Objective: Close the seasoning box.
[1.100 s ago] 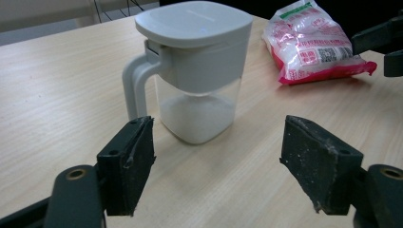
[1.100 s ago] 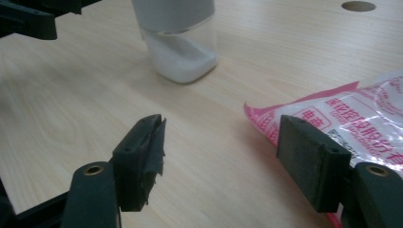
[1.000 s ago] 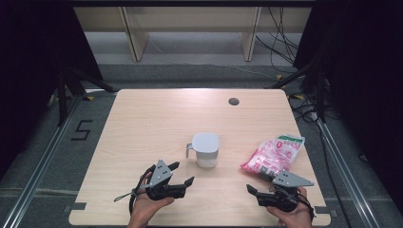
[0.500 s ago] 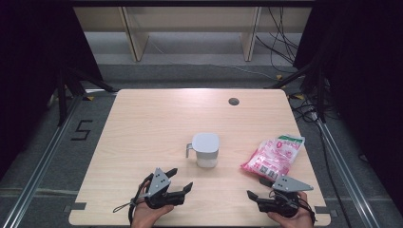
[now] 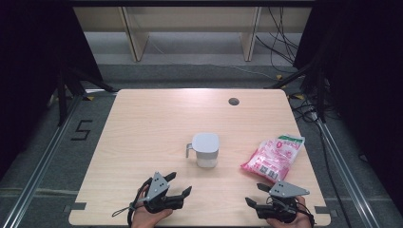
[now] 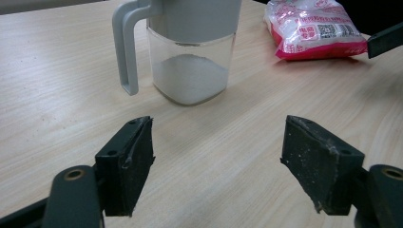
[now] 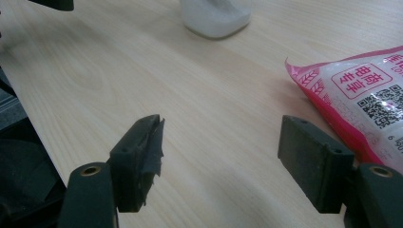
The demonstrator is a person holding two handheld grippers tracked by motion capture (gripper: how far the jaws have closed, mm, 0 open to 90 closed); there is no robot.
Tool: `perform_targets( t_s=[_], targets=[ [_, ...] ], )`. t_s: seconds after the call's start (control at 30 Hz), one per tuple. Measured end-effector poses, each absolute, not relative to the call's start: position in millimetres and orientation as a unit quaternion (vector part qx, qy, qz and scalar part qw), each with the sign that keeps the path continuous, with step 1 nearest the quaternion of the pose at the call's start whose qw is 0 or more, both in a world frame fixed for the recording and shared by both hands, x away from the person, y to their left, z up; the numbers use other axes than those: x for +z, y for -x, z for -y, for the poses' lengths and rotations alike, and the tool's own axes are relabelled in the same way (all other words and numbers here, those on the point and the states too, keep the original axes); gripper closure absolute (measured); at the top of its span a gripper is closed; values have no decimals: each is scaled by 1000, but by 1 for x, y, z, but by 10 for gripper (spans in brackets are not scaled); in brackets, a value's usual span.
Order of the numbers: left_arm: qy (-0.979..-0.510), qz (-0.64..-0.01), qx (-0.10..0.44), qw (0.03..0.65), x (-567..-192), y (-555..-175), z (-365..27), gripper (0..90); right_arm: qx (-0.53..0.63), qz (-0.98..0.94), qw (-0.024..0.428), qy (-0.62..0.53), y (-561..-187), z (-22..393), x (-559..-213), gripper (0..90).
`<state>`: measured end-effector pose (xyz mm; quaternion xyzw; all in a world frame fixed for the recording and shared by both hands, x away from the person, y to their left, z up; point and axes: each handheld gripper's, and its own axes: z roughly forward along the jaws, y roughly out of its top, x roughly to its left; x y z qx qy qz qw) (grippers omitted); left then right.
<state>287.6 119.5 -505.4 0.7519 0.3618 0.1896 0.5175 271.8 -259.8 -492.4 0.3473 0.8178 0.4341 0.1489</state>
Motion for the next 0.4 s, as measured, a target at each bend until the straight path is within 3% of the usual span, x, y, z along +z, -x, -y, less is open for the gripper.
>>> perform_targets(
  t_s=[0.4],
  targets=[
    [-757,-367,186,508,-508,-293,-118,253,435,-819,134,-349,-272,258,-494,319]
  ],
)
